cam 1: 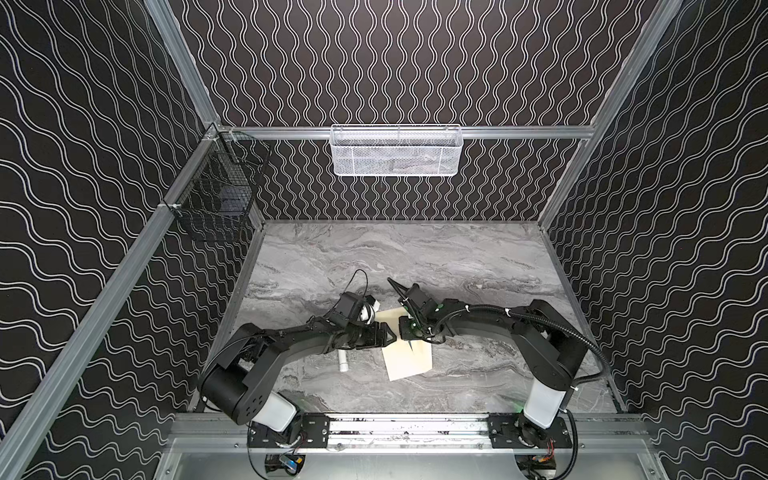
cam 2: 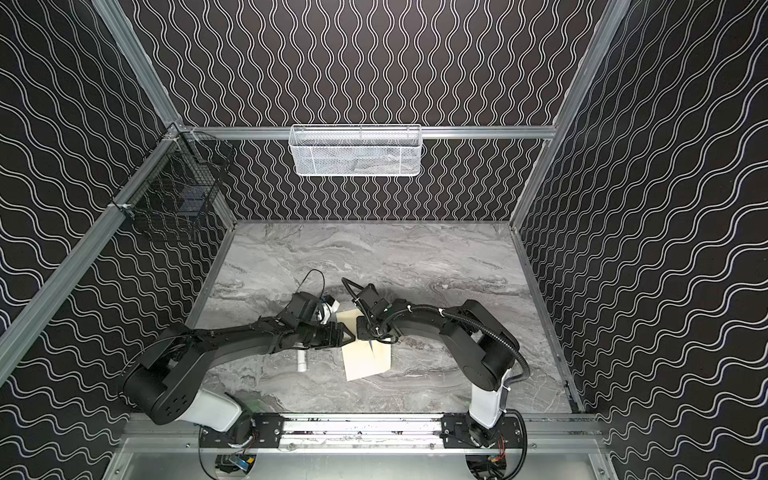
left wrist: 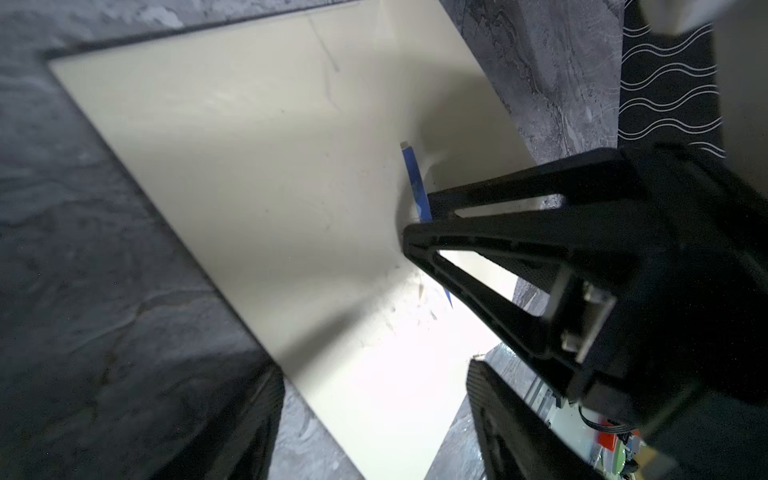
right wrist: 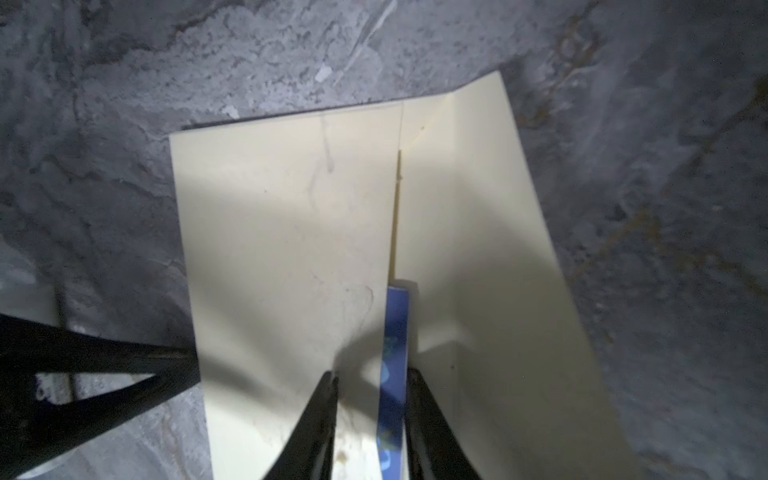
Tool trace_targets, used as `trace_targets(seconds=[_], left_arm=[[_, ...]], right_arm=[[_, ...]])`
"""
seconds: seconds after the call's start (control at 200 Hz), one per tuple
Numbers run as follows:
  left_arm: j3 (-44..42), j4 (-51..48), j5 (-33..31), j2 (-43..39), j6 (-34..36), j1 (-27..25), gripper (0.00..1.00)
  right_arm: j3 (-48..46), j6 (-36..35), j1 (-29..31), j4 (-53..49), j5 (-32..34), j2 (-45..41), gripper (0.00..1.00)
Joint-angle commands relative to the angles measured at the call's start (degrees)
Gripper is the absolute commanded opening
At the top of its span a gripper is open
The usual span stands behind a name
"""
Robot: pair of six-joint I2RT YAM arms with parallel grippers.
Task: Place the letter into the envelope and seal it
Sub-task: 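Press the blue floral letter fully into the envelope with the right gripper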
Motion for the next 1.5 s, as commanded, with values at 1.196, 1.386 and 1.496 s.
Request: trace_targets(seconds=[1.196, 1.386, 1.496], left_arm=[[-4.1, 3.5, 0.0, -3.5, -1.5, -2.1, 0.75], [-4.1, 4.7, 0.2, -2.3, -2.1, -3.6, 0.74], [-4.0, 4.7, 0.1, -2.4, -2.0, -3.6, 0.74]], right_arm=[[-7.1, 2.6, 0.8, -0.5, -0.2, -6.6, 0.30], [-6.8, 2.7, 1.3, 0.5, -1.7, -5.0, 0.29], [-6.3, 2.5, 1.4, 0.5, -1.9, -4.5, 0.29]])
